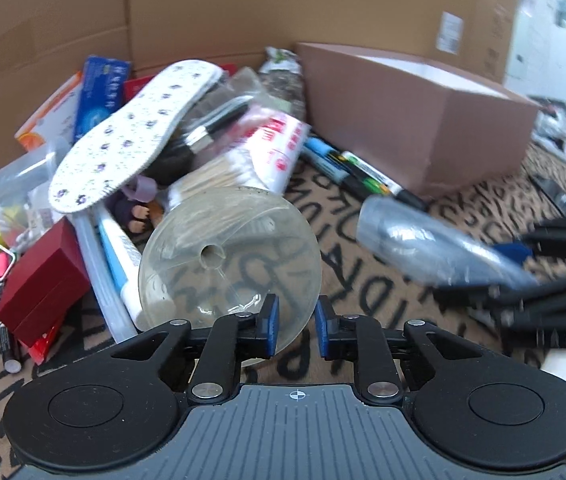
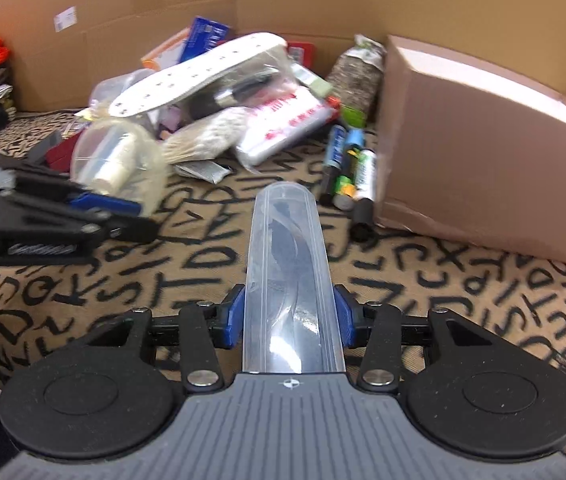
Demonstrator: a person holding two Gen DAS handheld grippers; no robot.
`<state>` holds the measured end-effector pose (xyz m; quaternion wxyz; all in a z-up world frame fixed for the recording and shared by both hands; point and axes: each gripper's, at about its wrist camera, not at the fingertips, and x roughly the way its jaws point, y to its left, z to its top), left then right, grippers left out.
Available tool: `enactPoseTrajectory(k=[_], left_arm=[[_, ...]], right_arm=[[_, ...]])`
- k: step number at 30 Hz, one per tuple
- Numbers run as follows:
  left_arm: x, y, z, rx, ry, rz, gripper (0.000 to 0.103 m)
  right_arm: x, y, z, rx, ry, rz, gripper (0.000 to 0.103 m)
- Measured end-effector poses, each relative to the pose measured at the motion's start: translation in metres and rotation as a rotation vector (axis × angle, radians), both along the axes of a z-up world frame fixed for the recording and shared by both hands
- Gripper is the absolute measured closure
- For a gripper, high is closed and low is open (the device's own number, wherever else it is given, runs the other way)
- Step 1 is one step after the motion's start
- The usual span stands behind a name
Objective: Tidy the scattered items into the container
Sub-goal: 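Grasp the translucent funnel with the left gripper while the right holds the clear case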
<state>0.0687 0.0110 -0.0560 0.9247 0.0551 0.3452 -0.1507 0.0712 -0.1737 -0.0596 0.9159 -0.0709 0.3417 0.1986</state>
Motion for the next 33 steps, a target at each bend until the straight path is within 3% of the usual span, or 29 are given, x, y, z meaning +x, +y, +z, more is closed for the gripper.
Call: enactPoseTrajectory(k=[1, 2, 3, 13, 15, 21, 27, 33], left_arm=[[-0.001, -0.001, -0.001, 0.005, -0.002, 0.004, 0.084], [0.0, -0.002, -0.001, 0.002, -0.002, 0.018, 0.076], [0.001, -0.004, -0.001, -0.006, -0.001, 0.032, 0.06], [0.012, -0.017, -0.007, 0.043, -0.032, 0.092, 0.052], [0.012, -0.018, -0.007, 0.052, -0.033, 0.096, 0.07], [0.001, -0.018, 0.001, 0.062, -0.049, 0.063, 0.091], [-0.014, -0.007, 0.017, 0.016, -0.074, 0.039, 0.101], [-0.025, 0.019, 0.029, -0.052, -0.083, 0.053, 0.103]], right_arm=[[0.0, -0.002, -0.001, 0.005, 0.001, -0.002, 0.052], [0.0, -0.003, -0.001, 0.006, 0.0, -0.002, 0.052], [-0.001, -0.002, -0.001, 0.003, -0.003, -0.005, 0.052], [-0.001, 0.001, -0.005, 0.004, -0.039, -0.017, 0.051], [-0.001, 0.001, -0.005, 0.002, -0.043, -0.016, 0.052], [0.003, -0.001, 0.0, 0.035, 0.017, -0.05, 0.052], [-0.005, -0.009, 0.007, 0.054, 0.019, -0.069, 0.053], [-0.007, -0.016, 0.01, 0.055, 0.023, -0.077, 0.053]])
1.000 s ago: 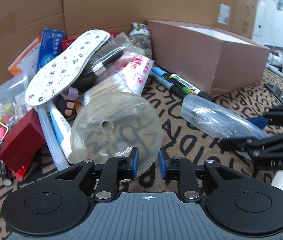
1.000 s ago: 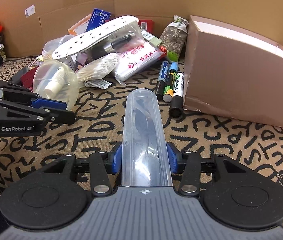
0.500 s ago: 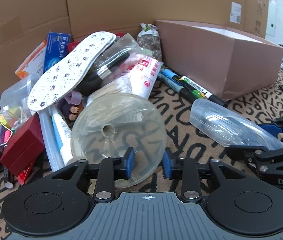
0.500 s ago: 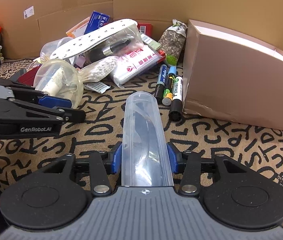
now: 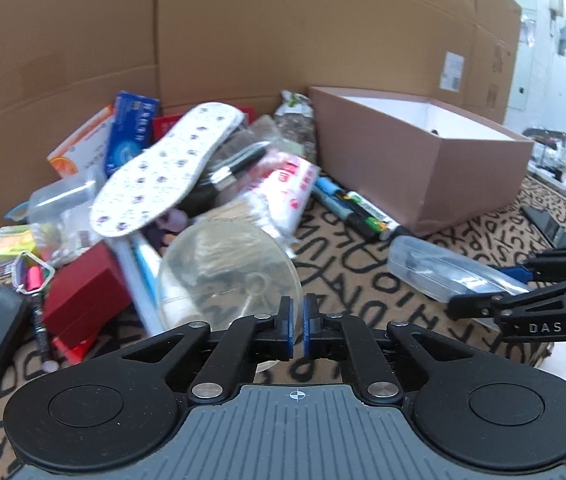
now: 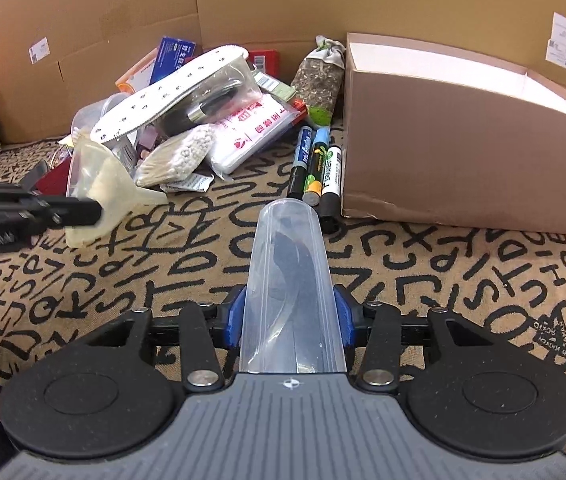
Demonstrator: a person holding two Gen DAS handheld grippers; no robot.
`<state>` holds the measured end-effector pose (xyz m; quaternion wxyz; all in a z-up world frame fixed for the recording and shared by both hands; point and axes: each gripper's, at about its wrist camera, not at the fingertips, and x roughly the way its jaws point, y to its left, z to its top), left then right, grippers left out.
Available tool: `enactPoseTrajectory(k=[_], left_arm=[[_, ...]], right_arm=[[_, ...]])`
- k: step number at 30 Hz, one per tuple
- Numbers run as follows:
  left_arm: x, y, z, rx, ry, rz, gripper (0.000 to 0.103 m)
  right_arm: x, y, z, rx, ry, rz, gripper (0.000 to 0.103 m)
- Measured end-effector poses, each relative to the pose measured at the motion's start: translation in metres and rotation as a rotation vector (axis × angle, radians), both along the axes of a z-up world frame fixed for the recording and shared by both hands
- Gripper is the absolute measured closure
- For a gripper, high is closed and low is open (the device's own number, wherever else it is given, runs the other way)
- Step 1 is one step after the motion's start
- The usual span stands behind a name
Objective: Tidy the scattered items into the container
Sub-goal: 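Grasp the translucent funnel with the left gripper while the right holds the clear case, then carry the funnel and clear case over the open box with both grippers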
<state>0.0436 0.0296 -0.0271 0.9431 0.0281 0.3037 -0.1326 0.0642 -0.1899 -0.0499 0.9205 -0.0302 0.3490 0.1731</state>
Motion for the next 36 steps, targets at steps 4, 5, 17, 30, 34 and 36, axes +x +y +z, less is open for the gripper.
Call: enactPoseTrajectory(k=[4, 5, 17, 30, 34, 36], left_arm=[[0.007, -0.003, -0.012, 0.023, 0.043, 0.021, 0.091], [0.009, -0.005, -0.016, 0.031, 0.051, 0.029, 0.082], [0.023, -0.031, -0.03, 0.104, 0.011, 0.067, 0.053], [0.025, -0.032, -0.03, 0.147, -0.039, 0.079, 0.098], [0.014, -0.027, -0.019, 0.121, -0.054, 0.071, 0.103], [0.01, -0.022, -0.011, 0.083, -0.052, 0.06, 0.103]], right_arm=[[0.003, 0.003, -0.007, -0.02, 0.015, -0.001, 0.053], [0.002, 0.004, -0.008, -0.023, 0.011, 0.0, 0.053], [0.005, 0.007, -0.009, -0.033, -0.004, 0.007, 0.052], [0.01, 0.012, -0.012, -0.037, -0.029, 0.007, 0.053], [0.005, 0.008, -0.009, -0.001, -0.007, 0.01, 0.053], [0.002, 0.005, -0.006, 0.029, 0.002, 0.014, 0.054]])
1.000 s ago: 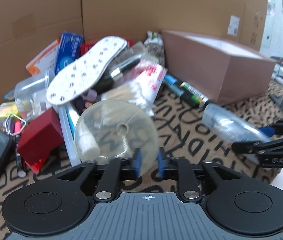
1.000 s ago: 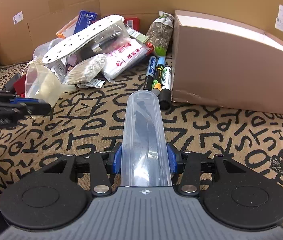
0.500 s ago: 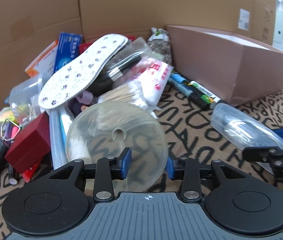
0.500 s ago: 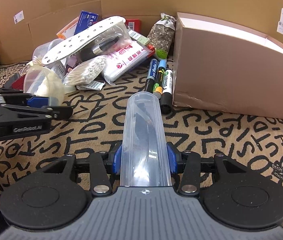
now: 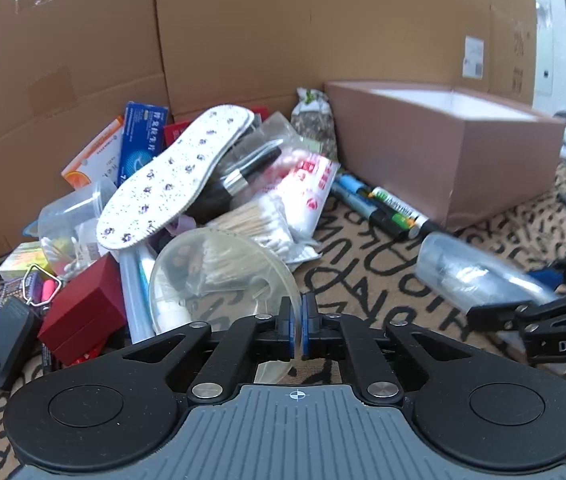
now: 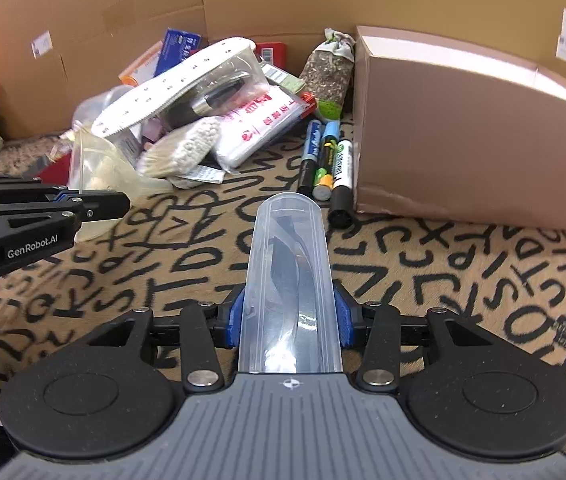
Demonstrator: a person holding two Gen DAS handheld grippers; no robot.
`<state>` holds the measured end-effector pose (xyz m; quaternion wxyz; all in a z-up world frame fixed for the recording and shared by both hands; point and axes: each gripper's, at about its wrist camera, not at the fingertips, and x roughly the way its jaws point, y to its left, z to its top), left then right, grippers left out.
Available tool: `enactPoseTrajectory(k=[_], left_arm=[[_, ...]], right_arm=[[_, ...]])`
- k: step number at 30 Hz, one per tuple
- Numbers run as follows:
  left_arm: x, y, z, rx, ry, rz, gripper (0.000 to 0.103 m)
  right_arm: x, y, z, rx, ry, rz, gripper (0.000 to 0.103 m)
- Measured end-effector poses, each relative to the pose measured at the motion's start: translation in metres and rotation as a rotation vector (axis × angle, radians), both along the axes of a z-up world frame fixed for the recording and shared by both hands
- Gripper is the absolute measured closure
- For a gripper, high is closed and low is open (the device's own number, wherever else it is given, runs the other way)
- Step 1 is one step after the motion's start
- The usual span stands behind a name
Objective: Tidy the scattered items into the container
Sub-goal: 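Carry the funnel and clear case over the open box with both grippers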
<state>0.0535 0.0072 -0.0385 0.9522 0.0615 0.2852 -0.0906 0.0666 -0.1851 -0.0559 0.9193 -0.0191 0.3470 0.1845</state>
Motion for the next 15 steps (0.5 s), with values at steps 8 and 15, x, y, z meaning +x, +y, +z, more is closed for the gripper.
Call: enactPoseTrajectory(k=[8, 15], left_arm=[[-0.017, 0.013, 0.033, -0.121, -0.048, -0.045, 0.103], [-0.015, 0.004, 0.063, -0.137, -0.118, -0.104, 0.103]], right_arm=[[-0.01, -0.007, 0.021, 0.071, -0.03, 0.018, 0.054], [-0.012, -0.012, 0.051, 0.081, -0.122, 0.027, 0.054]])
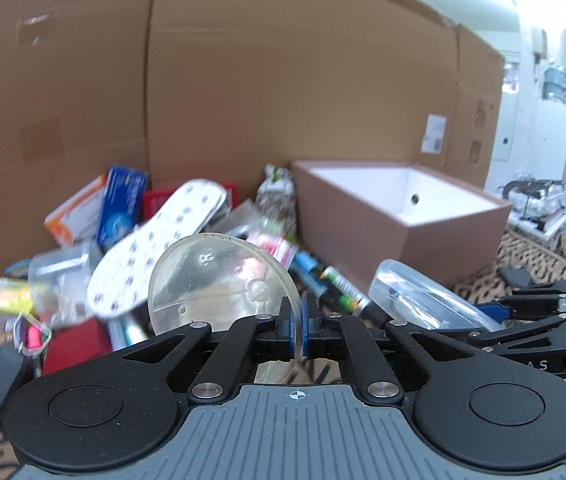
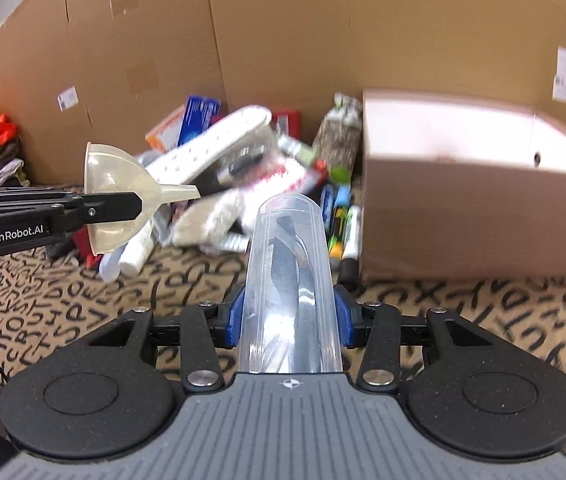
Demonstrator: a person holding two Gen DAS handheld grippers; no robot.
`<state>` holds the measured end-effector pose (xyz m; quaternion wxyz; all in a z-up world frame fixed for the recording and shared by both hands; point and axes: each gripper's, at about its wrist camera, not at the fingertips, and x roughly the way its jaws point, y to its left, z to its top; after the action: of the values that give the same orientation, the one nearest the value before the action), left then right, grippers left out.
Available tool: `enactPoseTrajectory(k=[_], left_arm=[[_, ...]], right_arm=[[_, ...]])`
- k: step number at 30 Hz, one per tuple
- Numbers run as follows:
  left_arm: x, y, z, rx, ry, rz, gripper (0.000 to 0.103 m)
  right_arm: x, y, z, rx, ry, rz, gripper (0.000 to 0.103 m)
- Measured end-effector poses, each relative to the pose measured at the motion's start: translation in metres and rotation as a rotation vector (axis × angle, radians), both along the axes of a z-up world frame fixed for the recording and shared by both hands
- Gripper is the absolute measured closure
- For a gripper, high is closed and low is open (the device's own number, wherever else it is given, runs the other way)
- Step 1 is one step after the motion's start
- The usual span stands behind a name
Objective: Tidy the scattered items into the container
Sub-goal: 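Carry the funnel and clear case over the open box with both grippers, then open both grippers to release the funnel and clear case into the box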
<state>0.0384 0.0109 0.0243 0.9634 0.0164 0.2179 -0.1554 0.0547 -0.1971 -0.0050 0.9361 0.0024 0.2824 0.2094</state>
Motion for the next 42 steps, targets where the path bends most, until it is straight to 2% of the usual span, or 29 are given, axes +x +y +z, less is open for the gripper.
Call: enactPoseTrajectory(k=[7, 12, 16, 21, 25, 30, 36, 42], left_arm=[[0.015, -0.022, 0.033, -0.003, -0.089, -0.055, 0.103], [0.04, -0.042, 0.058, -0.028, -0.127, -0.117, 0.103], [0.069, -0.067, 0.073, -0.033, -0.139, -0.178, 0.103], [0.11, -0.104, 0.082, -0.024, -0.143, -0.217, 0.103], [0.148, -0.132, 0.077, -0.033, -0.109, -0.252, 0.103], [0.195, -0.16, 0.055, -0.036, -0.011, -0.285, 0.103], [0.246, -0.174, 0.02, -0.025, 0.146, -0.294, 0.103], [0.275, -0.179, 0.001, 0.018, 0.229, -0.281, 0.103]], right_arm=[[0.013, -0.02, 0.037, 0.034, -0.073, -0.013, 0.054], [0.03, -0.036, 0.066, 0.014, -0.145, -0.027, 0.054], [0.054, -0.054, 0.085, -0.02, -0.18, -0.089, 0.054], [0.096, -0.082, 0.096, -0.071, -0.166, -0.183, 0.054], [0.132, -0.096, 0.092, -0.118, -0.129, -0.221, 0.054], [0.184, -0.109, 0.074, -0.181, -0.043, -0.254, 0.053], [0.243, -0.123, 0.049, -0.231, 0.11, -0.273, 0.054], [0.284, -0.121, 0.032, -0.289, 0.218, -0.261, 0.054]])
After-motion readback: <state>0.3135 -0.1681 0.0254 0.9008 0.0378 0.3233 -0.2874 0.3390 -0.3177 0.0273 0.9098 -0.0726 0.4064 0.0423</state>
